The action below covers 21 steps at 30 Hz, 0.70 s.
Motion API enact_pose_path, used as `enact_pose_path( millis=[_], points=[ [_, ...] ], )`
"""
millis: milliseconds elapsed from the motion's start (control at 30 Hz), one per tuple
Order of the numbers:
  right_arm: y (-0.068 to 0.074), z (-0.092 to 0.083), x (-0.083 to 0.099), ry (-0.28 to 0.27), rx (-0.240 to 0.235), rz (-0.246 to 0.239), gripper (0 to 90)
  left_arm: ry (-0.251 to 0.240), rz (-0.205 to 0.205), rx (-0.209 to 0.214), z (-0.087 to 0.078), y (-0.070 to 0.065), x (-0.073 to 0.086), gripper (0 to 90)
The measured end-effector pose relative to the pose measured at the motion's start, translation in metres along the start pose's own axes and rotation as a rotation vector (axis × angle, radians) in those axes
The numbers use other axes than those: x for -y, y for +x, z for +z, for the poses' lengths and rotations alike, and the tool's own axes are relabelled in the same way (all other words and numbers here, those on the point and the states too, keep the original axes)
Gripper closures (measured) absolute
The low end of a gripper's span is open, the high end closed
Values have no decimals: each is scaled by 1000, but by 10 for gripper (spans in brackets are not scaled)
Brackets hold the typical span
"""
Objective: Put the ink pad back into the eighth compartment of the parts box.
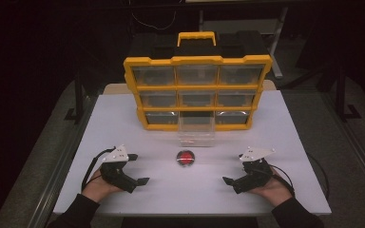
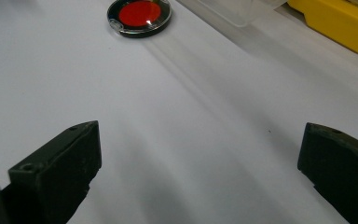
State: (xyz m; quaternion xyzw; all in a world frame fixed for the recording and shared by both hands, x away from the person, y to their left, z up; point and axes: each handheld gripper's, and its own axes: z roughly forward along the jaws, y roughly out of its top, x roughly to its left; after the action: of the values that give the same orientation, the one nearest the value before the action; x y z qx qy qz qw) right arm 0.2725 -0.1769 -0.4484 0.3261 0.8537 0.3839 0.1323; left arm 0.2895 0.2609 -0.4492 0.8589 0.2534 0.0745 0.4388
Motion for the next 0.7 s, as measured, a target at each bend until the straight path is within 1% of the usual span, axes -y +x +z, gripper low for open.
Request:
enact_pose_path(
  millis=[367,500,533,700],
  points=[
    [0,-1,-1,-16,-15,-1,0,4,-4,-19,-1,-1,0,0],
    [0,-1,-1,-18,-16,-7,0,8,1,-12,0,-1,-1,0],
    [1,-1,-2,-19,-15,-6,0,11,-7,-9,2,-1,-1,0],
    [1,-1,-2,-20,-18,-4,0,13,-9,1,3,0,-3,0]
  ],
)
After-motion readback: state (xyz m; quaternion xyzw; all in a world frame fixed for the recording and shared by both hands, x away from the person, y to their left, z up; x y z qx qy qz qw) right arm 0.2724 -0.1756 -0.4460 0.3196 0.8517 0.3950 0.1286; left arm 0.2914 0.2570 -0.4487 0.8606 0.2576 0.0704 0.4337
